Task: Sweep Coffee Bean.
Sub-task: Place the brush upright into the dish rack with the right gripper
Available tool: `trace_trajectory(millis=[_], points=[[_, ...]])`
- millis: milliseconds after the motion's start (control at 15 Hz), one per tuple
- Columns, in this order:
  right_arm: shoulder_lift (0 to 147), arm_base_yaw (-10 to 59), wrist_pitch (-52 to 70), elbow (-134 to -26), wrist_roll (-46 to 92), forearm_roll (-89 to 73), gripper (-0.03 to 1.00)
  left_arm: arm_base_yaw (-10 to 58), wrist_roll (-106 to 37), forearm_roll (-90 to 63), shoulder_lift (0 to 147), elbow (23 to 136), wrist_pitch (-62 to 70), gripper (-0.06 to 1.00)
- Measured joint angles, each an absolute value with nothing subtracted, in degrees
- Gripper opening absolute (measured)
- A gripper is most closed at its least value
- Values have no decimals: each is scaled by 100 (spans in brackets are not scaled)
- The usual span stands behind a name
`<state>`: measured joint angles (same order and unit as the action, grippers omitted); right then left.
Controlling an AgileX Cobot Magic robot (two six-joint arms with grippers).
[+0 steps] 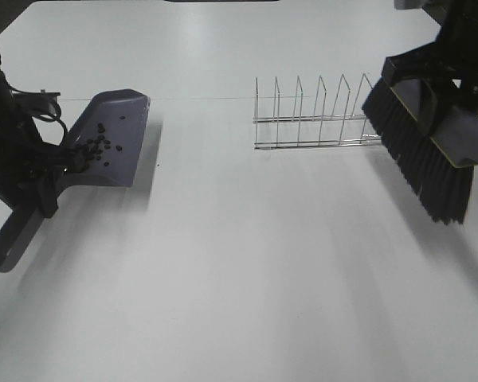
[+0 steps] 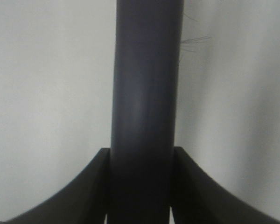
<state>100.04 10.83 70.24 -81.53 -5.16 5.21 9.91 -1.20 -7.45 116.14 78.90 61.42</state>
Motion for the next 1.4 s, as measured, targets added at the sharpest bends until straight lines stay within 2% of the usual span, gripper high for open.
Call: trace_trajectory(millis=[200, 400, 667, 1400], points=[[10004, 676, 7019, -7913, -533, 424, 34, 991, -138, -905, 11614, 7374, 5701, 31], [10124, 659, 6715, -7913, -533, 372, 34, 991, -138, -928, 11614, 7334, 5684, 31], [11012, 659, 6142, -7930, -533, 378, 34, 991, -138, -945, 11614, 7334, 5678, 31], [12525, 659, 6515, -10107, -745, 1054, 34, 991, -138, -945, 11614, 7334, 5770, 31]])
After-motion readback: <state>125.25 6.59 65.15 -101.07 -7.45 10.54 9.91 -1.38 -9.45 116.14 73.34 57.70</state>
